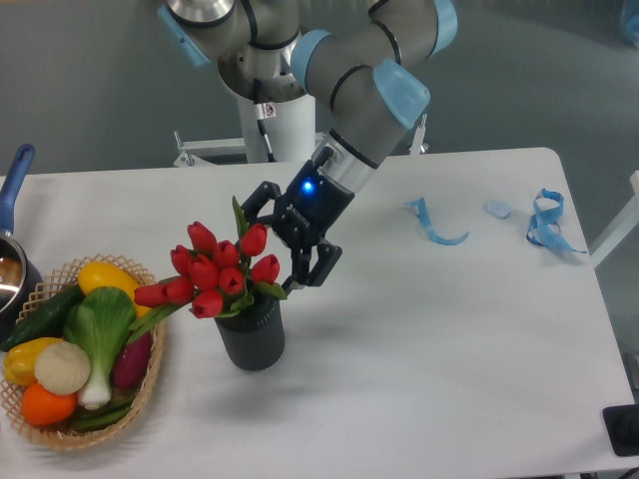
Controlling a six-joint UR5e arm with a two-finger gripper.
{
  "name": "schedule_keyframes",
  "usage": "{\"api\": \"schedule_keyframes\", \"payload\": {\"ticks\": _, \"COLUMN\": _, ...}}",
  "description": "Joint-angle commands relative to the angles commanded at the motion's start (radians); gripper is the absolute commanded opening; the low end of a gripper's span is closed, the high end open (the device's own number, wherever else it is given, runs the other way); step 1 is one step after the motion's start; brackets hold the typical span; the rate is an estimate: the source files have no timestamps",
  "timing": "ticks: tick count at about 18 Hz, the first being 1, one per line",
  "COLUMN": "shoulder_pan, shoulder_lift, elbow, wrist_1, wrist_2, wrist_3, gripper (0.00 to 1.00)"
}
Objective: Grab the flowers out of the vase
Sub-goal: 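Lower the gripper around the tulip stems and close it, then lift the gripped tulips up out of the vase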
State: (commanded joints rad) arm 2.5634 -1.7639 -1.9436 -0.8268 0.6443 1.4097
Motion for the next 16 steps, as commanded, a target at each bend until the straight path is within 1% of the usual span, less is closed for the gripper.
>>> {"api": "schedule_keyframes", "payload": {"ticks": 2, "shoulder_pan": -0.014, "shoulder_lift": -0.005, "elbow": 0.002, "wrist_1": 0.003, "wrist_2": 0.000, "wrist_3": 0.000, "gripper": 1.00}}
{"api": "schedule_keyframes", "payload": {"ticks": 4, "shoulder_pan": -0.038, "shoulder_lift": -0.022, "elbow": 0.006, "wrist_1": 0.003, "wrist_2": 0.005, "wrist_3": -0.015, "gripper": 1.00}}
{"api": "schedule_keyframes", "payload": {"ticks": 11, "shoulder_pan": -0.055, "shoulder_lift": -0.014, "elbow": -0.005, "wrist_1": 0.003, "wrist_2": 0.008, "wrist_3": -0.034, "gripper": 1.00}}
{"api": "schedule_keyframes", "payload": {"ticks": 12, "shoulder_pan": -0.055, "shoulder_lift": -0.014, "elbow": -0.001, "wrist_1": 0.003, "wrist_2": 0.008, "wrist_3": -0.035, "gripper": 0.98}}
{"api": "schedule_keyframes", "payload": {"ticks": 15, "shoulder_pan": -0.055, "shoulder_lift": -0.012, "elbow": -0.001, "wrist_1": 0.003, "wrist_2": 0.008, "wrist_3": -0.035, "gripper": 0.69}}
{"api": "schedule_keyframes", "payload": {"ticks": 16, "shoulder_pan": -0.055, "shoulder_lift": -0.011, "elbow": -0.003, "wrist_1": 0.003, "wrist_2": 0.008, "wrist_3": -0.035, "gripper": 0.58}}
